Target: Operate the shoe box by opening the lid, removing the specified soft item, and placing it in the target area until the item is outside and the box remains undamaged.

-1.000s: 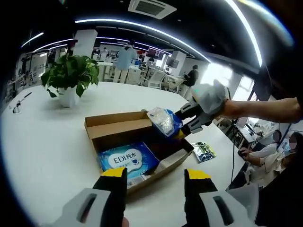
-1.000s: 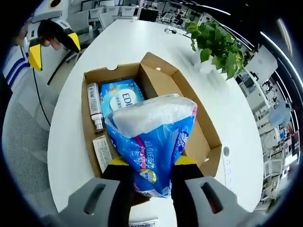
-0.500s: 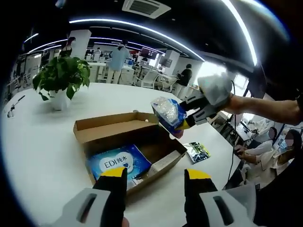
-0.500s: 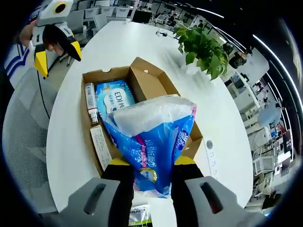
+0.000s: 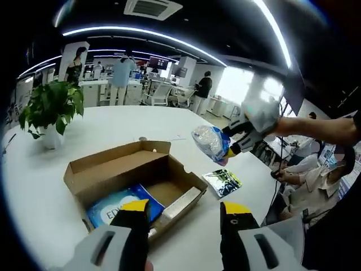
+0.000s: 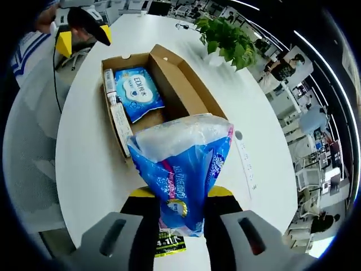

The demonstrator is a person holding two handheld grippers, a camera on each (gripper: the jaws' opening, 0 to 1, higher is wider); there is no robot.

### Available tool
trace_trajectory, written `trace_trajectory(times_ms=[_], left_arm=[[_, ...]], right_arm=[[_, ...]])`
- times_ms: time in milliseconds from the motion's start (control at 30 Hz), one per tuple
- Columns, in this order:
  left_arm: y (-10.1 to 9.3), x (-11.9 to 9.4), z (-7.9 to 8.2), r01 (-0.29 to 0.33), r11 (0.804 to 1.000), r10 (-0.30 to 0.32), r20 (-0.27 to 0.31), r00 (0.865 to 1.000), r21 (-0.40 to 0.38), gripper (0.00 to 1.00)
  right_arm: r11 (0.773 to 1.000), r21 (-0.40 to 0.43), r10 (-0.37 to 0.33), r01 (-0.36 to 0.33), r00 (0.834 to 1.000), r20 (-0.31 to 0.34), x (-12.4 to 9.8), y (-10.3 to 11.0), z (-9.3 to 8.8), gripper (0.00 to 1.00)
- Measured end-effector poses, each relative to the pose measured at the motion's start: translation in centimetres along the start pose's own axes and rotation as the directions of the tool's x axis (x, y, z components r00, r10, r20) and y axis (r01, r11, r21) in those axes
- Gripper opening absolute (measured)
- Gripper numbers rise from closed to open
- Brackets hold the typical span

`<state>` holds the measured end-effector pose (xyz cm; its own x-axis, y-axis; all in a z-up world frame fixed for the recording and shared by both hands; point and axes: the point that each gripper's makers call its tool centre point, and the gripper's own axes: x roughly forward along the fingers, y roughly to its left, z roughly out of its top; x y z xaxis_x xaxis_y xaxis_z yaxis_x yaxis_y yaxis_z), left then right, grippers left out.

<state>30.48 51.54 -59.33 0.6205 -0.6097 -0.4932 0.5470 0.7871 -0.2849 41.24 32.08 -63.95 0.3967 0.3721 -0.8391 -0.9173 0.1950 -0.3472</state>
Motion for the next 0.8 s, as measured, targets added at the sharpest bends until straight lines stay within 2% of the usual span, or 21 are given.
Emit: trace_trajectory(times_ms=[333,800], left_arm=[[-2.2,1.7,0.3,0.040,0.999,-0.040,-0.027,0.999,0.034,0.50],[-3.5,2.5,0.3,0.037,0.998,-0.034,-0.052,0.998,0.046,0.50]], right_arm=[[0.998,0.062,-0.010,0.013,0.999,-0.050,-2.0,0.9,-6.1,0.26],[0.988,0.153,-0.018,0.038,0.991,-0.131,-5.0,2.4,-15.2,0.26]])
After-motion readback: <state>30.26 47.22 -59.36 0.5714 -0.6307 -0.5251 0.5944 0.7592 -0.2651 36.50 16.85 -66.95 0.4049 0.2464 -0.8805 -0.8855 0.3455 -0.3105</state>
